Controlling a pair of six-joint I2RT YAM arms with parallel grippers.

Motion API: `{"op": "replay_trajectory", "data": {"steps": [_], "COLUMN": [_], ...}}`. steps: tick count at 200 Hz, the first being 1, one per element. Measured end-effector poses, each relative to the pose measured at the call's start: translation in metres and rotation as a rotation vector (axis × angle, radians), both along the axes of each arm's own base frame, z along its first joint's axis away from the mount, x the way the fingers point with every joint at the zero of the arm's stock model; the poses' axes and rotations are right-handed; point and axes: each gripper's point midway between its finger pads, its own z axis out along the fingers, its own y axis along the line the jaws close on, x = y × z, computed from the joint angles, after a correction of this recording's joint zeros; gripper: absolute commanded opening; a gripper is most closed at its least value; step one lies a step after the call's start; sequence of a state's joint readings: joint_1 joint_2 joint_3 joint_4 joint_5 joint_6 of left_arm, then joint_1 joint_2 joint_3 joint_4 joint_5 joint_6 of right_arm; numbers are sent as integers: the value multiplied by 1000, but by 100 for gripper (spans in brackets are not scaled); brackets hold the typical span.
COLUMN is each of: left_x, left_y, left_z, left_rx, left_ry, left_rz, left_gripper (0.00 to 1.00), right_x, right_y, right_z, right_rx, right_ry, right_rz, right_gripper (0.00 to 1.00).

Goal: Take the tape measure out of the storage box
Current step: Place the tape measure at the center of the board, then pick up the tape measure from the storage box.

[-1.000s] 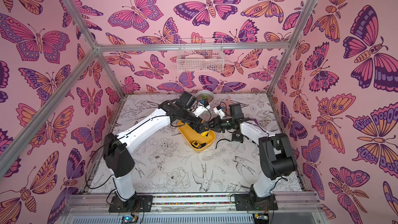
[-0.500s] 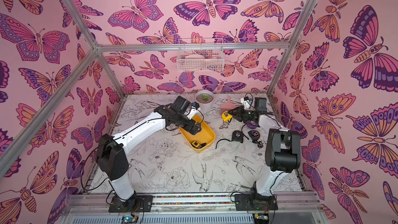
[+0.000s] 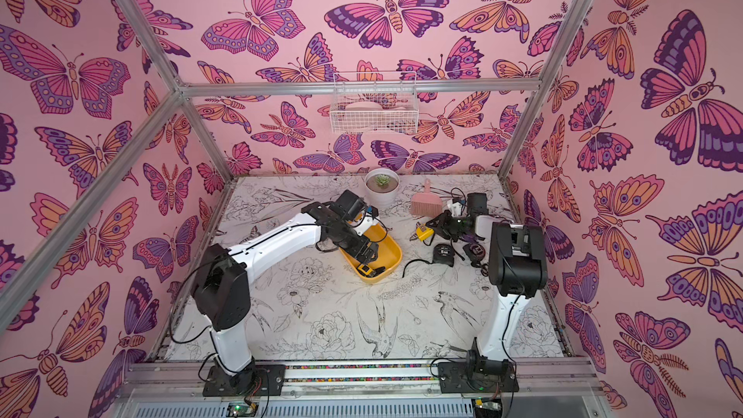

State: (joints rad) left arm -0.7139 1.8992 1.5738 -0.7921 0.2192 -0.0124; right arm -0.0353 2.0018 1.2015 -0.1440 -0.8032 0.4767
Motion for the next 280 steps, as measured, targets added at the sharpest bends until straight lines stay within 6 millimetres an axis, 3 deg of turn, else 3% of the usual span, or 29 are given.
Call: {"op": "replay_trajectory", "data": {"steps": [30,53,76,103,131,168,190,221,280], "left_x": [-17,-20,-19,-16,-17,-16,-12,-10,-6], "left_y": [0,1,1,-6,-11,-13,-15,-9,3], "left_z": [-24,-24,-20,-23,-40,-39,-40,-58,-66], "left_rx": [73,84,93,114,153,170,178,228,259], "left_ry": [68,75,70,63,89,111,105,121,145], "left_rz": [-31,-34,-40,-67,-95,-111,-113,-105,-72], "left_gripper": [100,100,99,99,95,91,89,85,75], "right_x": [-3,-4,0,-1,-4,-20,-32,-45,-52], "right_y": [-5,-8,-10,-14,-15,-11,-9,-9,-4], "right_z": [-11,-13,-5,14,53,96,104,103,110], "right_rx": [-48,-75,-99,-130,-146,-176,-190,-201,-200], "right_ry": [25,27,-2,-32,-118,-224,-237,-218,-222], "right_rz": [-5,-4,0,-16,-24,-14,-3,0,15], "right_gripper": [59,81,94,97,97,97,97,97,97]}}
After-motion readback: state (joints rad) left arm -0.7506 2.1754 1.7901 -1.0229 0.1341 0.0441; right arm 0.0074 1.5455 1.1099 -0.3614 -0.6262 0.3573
